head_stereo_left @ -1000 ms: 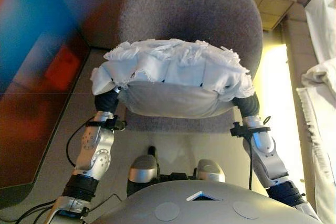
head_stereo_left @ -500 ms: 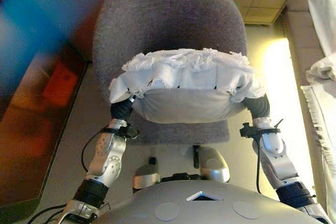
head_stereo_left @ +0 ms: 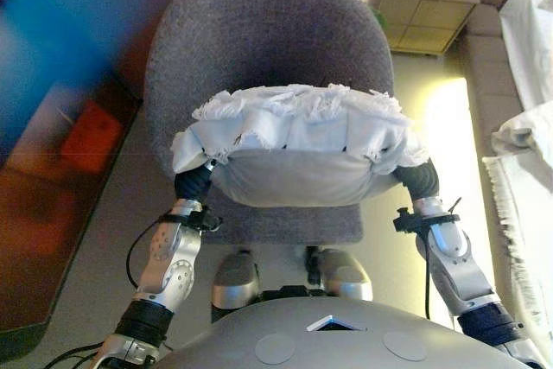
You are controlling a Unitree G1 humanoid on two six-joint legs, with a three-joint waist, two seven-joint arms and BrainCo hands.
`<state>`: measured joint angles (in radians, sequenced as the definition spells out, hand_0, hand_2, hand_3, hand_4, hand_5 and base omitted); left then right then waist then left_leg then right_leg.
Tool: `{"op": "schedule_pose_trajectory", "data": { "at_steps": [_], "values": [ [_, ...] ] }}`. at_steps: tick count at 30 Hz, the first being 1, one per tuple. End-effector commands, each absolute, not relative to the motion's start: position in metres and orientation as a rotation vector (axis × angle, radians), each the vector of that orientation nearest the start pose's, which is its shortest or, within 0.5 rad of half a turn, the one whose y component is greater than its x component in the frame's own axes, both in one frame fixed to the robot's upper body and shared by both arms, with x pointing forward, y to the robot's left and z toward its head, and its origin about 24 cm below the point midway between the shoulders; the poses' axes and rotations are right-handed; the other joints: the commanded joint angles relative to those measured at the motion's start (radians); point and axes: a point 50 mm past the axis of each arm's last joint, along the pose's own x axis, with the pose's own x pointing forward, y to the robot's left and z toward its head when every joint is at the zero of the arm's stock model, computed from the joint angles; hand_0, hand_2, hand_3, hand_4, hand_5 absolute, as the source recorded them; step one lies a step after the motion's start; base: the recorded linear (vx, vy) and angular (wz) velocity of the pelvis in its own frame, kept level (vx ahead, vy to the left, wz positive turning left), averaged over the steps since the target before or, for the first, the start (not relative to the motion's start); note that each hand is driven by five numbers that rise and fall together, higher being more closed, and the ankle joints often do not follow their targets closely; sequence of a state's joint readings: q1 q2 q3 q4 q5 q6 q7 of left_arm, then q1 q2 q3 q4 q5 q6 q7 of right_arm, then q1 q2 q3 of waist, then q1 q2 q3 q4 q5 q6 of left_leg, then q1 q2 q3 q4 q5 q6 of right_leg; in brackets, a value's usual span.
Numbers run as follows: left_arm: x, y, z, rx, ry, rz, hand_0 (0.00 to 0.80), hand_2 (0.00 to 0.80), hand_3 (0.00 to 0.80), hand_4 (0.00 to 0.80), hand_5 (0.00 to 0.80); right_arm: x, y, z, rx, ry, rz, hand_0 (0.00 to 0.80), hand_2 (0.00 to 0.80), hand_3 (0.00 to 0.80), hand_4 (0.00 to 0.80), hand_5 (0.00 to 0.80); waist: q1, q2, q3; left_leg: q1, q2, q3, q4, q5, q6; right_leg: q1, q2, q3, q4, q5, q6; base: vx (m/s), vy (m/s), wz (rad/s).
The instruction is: Pick up the cushion and take it to the sofa
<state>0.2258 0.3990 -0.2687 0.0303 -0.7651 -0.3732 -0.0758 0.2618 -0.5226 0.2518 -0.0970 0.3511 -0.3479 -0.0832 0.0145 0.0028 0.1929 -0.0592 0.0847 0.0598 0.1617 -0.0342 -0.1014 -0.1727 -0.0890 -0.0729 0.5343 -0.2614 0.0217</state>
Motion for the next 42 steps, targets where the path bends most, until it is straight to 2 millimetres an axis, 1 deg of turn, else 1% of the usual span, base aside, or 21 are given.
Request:
{"op": "schedule_pose_trajectory", "data": {
  "at_steps": [1, 2, 4, 6, 8, 12, 15, 19, 22, 24, 27, 28, 33, 36, 37, 39, 42],
  "values": [
    [0.213, 0.166, 0.056, -0.464, -0.25, -0.214, 0.8, 0.8, 0.8, 0.8, 0.8, 0.209, -0.17, 0.083, -0.037, -0.341, 0.244, 0.8, 0.8, 0.8, 0.8, 0.8, -0.002, -0.044, -0.002, 0.012, -0.023, -0.027, -0.081, 0.071, 0.002, 0.296, -0.037, -0.026, -0.602, 0.284, 0.072, 0.137, 0.096, 0.19],
    [0.214, 0.167, 0.055, -0.466, -0.241, -0.205, 0.8, 0.8, 0.8, 0.8, 0.8, 0.207, -0.171, 0.082, -0.041, -0.333, 0.249, 0.8, 0.8, 0.8, 0.8, 0.8, -0.013, -0.041, -0.015, 0.049, -0.024, -0.023, -0.122, 0.055, 0.006, 0.297, -0.038, -0.031, -0.602, 0.283, 0.075, 0.13, 0.075, 0.22],
    [0.214, 0.168, 0.054, -0.463, -0.234, -0.198, 0.8, 0.8, 0.8, 0.8, 0.8, 0.203, -0.173, 0.08, -0.042, -0.319, 0.258, 0.8, 0.8, 0.8, 0.8, 0.8, -0.026, -0.035, -0.03, 0.087, -0.023, -0.021, -0.149, 0.042, 0.01, 0.301, -0.036, -0.031, -0.602, 0.278, 0.074, 0.179, 0.071, 0.13],
    [0.214, 0.166, 0.053, -0.453, -0.234, -0.203, 0.8, 0.8, 0.8, 0.8, 0.8, 0.203, -0.173, 0.079, -0.048, -0.318, 0.262, 0.8, 0.8, 0.8, 0.8, 0.8, -0.032, -0.032, -0.036, 0.101, -0.02, -0.009, -0.15, 0.028, 0.013, 0.301, -0.035, -0.033, -0.598, 0.27, 0.073, 0.153, 0.034, 0.08],
    [0.217, 0.164, 0.055, -0.441, -0.246, -0.211, 0.8, 0.8, 0.8, 0.8, 0.8, 0.207, -0.169, 0.08, -0.05, -0.333, 0.26, 0.8, 0.8, 0.8, 0.8, 0.8, -0.03, -0.029, -0.029, 0.088, -0.019, -0.008, -0.138, 0.018, 0.016, 0.284, -0.037, -0.033, -0.586, 0.264, 0.074, 0.018, 0.006, 0.03],
    [0.231, 0.158, 0.067, -0.414, -0.312, -0.247, 0.8, 0.8, 0.8, 0.8, 0.8, 0.224, -0.154, 0.092, -0.054, -0.409, 0.247, 0.8, 0.8, 0.8, 0.8, 0.8, -0.018, -0.024, 0.01, 0.034, -0.027, -0.016, -0.131, 0.017, 0.028, 0.219, -0.04, -0.026, -0.573, 0.267, 0.077, -0.106, 0.011, -0.05],
    [0.238, 0.153, 0.076, -0.394, -0.347, -0.271, 0.8, 0.8, 0.8, 0.8, 0.8, 0.23, -0.147, 0.097, -0.059, -0.437, 0.24, 0.8, 0.8, 0.8, 0.8, 0.8, -0.016, -0.024, 0.037, 0.017, -0.037, -0.02, -0.147, 0.021, 0.038, 0.193, -0.042, -0.019, -0.575, 0.274, 0.081, -0.051, 0.023, 0.02],
    [0.25, 0.145, 0.091, -0.359, -0.405, -0.302, 0.8, 0.8, 0.8, 0.8, 0.8, 0.236, -0.141, 0.104, -0.056, -0.483, 0.221, 0.8, 0.8, 0.8, 0.8, 0.8, -0.02, -0.025, 0.085, -0.012, -0.047, -0.017, -0.169, 0.028, 0.052, 0.148, -0.048, -0.01, -0.574, 0.282, 0.089, -0.071, -0.002, 0.02],
    [0.256, 0.139, 0.099, -0.343, -0.442, -0.316, 0.8, 0.8, 0.8, 0.8, 0.8, 0.241, -0.138, 0.109, -0.064, -0.511, 0.22, 0.8, 0.8, 0.8, 0.8, 0.8, -0.025, -0.022, 0.118, -0.036, -0.051, -0.015, -0.174, 0.031, 0.057, 0.113, -0.049, -0.002, -0.567, 0.286, 0.092, -0.075, 0.005, -0.02],
    [0.262, 0.132, 0.106, -0.348, -0.473, -0.317, 0.8, 0.8, 0.8, 0.8, 0.8, 0.246, -0.135, 0.114, -0.085, -0.543, 0.222, 0.8, 0.8, 0.8, 0.8, 0.8, -0.03, -0.017, 0.154, -0.065, -0.056, -0.014, -0.176, 0.037, 0.059, 0.08, -0.05, 0.007, -0.563, 0.291, 0.093, -0.101, 0.03, -0.06],
    [0.269, 0.127, 0.113, -0.354, -0.498, -0.317, 0.8, 0.8, 0.8, 0.8, 0.8, 0.254, -0.133, 0.121, -0.103, -0.576, 0.216, 0.8, 0.8, 0.8, 0.8, 0.8, -0.032, -0.011, 0.187, -0.09, -0.06, -0.012, -0.175, 0.042, 0.06, 0.054, -0.051, 0.016, -0.563, 0.298, 0.093, -0.058, 0.025, -0.1],
    [0.274, 0.122, 0.118, -0.341, -0.516, -0.322, 0.8, 0.8, 0.8, 0.8, 0.8, 0.26, -0.132, 0.128, -0.109, -0.603, 0.205, 0.8, 0.8, 0.8, 0.8, 0.8, -0.034, -0.009, 0.209, -0.106, -0.064, -0.013, -0.176, 0.046, 0.06, 0.04, -0.052, 0.021, -0.569, 0.305, 0.094, -0.049, 0.01, -0.1],
    [0.292, 0.109, 0.135, -0.302, -0.582, -0.314, 0.8, 0.8, 0.8, 0.8, 0.8, 0.283, -0.129, 0.147, -0.105, -0.65, 0.175, 0.8, 0.8, 0.8, 0.8, 0.8, -0.043, -0.004, 0.267, -0.143, -0.067, -0.014, -0.188, 0.058, 0.057, -0.009, -0.051, 0.037, -0.572, 0.318, 0.095, -0.051, 0.017, -0.08],
    [0.308, 0.102, 0.144, -0.291, -0.591, -0.296, 0.8, 0.8, 0.8, 0.8, 0.8, 0.301, -0.122, 0.155, -0.072, -0.622, 0.16, 0.8, 0.8, 0.8, 0.8, 0.8, -0.051, -0.006, 0.302, -0.194, -0.069, -0.01, -0.136, 0.051, 0.048, -0.061, -0.059, 0.037, -0.548, 0.326, 0.095, -0.064, 0.007, -0.02],
    [0.318, 0.099, 0.15, -0.27, -0.603, -0.279, 0.8, 0.8, 0.8, 0.8, 0.8, 0.311, -0.117, 0.159, -0.065, -0.617, 0.146, 0.8, 0.8, 0.8, 0.8, 0.8, -0.055, -0.01, 0.319, -0.217, -0.069, -0.01, -0.122, 0.053, 0.045, -0.086, -0.061, 0.037, -0.535, 0.331, 0.095, -0.086, -0.007, -0.02],
    [0.336, 0.097, 0.16, -0.254, -0.602, -0.24, 0.8, 0.8, 0.8, 0.8, 0.8, 0.326, -0.111, 0.169, -0.089, -0.615, 0.127, 0.8, 0.8, 0.8, 0.8, 0.8, -0.062, -0.013, 0.327, -0.255, -0.068, -0.006, -0.122, 0.065, 0.04, -0.132, -0.063, 0.038, -0.524, 0.341, 0.097, -0.082, 0.01, -0.02],
    [0.359, 0.094, 0.179, -0.234, -0.609, -0.193, 0.8, 0.8, 0.8, 0.8, 0.8, 0.351, -0.113, 0.189, -0.112, -0.611, 0.095, 0.8, 0.8, 0.8, 0.8, 0.8, -0.068, -0.013, 0.327, -0.302, -0.066, 0.002, -0.134, 0.082, 0.036, -0.201, -0.065, 0.04, -0.511, 0.355, 0.102, -0.052, 0.032, -0.02]
  ]
}}
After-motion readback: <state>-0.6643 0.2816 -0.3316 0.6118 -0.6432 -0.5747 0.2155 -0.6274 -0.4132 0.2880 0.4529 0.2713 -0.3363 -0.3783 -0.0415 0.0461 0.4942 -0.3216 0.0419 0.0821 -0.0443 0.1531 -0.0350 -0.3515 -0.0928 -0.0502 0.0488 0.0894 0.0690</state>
